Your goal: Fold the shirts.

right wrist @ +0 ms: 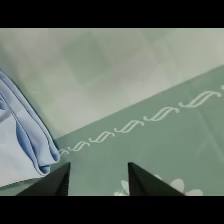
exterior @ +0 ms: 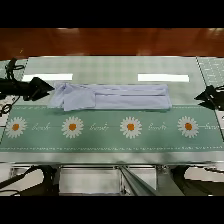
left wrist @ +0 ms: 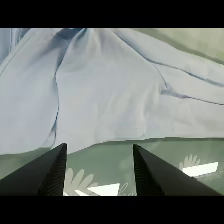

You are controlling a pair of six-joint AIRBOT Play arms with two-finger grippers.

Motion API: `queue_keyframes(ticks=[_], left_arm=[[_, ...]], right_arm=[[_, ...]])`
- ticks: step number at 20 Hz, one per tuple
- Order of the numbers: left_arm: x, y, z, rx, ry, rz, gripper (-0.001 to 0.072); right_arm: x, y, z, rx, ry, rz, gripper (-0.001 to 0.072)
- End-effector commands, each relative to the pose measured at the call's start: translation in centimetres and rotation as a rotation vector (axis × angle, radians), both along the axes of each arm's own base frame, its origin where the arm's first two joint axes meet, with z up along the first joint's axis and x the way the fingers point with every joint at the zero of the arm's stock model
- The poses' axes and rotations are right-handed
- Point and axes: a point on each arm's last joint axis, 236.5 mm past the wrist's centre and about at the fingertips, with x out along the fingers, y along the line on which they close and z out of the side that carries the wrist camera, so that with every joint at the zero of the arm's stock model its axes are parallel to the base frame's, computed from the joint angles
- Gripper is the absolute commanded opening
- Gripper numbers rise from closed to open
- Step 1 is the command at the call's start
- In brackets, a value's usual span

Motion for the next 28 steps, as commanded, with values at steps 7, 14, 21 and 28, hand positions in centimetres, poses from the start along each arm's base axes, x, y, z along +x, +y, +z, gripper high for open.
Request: queue_keyframes(ticks=[7,14,21,28], left_arm=[[-3.0,-5.3,-2.2,0.035,-0.019,-0.088,0.0506],[-3.0,-5.4,-2.2,0.035,-0.018,-0.090,0.0506],[-3.0,-5.4,-2.2,0.032,-0.020,-0.088,0.0506],[-3.6,-8.4,1.2,-0.052,-0.076,-0.237,0.0020]], right_arm=[[3.9,8.0,-6.4,0.201,0.023,0.100,0.0418],[7.2,12.7,-6.4,0.304,-0.009,0.177,0.0418],[7.2,17.5,-4.6,0.311,-0.049,0.388,0.0023],[5.0,13.2,4.4,0.078,-0.159,0.443,0.0023]])
